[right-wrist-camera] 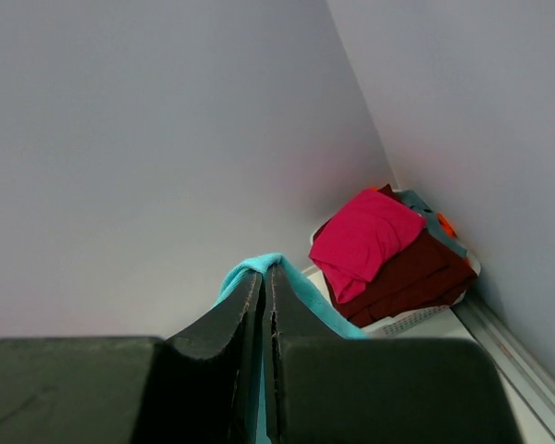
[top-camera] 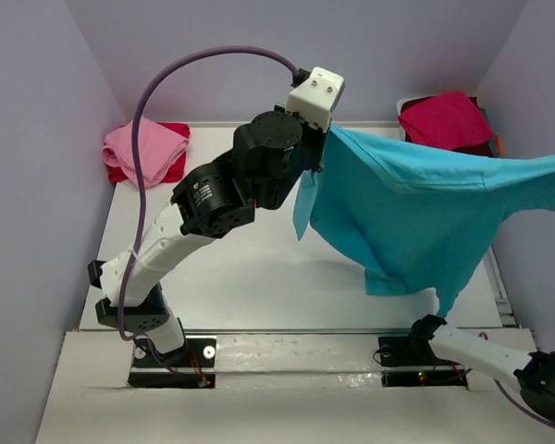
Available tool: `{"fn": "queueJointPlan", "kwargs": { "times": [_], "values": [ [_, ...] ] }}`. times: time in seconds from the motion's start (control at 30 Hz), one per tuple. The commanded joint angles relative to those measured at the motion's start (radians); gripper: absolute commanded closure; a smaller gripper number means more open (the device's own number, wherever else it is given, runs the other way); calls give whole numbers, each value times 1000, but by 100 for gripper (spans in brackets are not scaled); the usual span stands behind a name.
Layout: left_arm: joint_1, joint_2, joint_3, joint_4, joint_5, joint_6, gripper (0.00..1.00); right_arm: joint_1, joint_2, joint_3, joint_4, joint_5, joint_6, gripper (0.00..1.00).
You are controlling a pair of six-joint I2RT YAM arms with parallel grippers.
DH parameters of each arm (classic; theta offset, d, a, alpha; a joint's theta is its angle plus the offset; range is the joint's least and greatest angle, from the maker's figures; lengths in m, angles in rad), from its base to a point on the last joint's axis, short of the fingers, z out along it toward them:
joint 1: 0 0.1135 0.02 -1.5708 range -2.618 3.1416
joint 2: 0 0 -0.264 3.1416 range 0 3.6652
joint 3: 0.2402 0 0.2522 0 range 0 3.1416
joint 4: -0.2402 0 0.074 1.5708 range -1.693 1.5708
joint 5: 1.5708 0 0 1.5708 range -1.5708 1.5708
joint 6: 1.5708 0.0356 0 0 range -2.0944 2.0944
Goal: Fold and stack the t-shirts
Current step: Flatten out the tshirt
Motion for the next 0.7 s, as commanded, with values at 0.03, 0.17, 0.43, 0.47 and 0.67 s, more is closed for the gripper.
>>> {"fn": "queueJointPlan", "kwargs": {
  "times": [0.03,0.17,0.43,0.47,0.67],
  "values": [
    [55,38,34,-21,147,-68,94,2,38,39,-23,22,-17,93],
    [56,57,48,-21,185,-75,94,2,31,25,-31,23,-6,93],
    [56,64,-10,-10,214,-67,94,2,-18,-88,-20,31,34,93],
    [56,72,-3,-11,219,-67,94,2,-17,-87,-11,28,29,93],
    [56,101,54,-27,231,-68,94,2,92,83,-52,2,-4,93]
  ]
}}
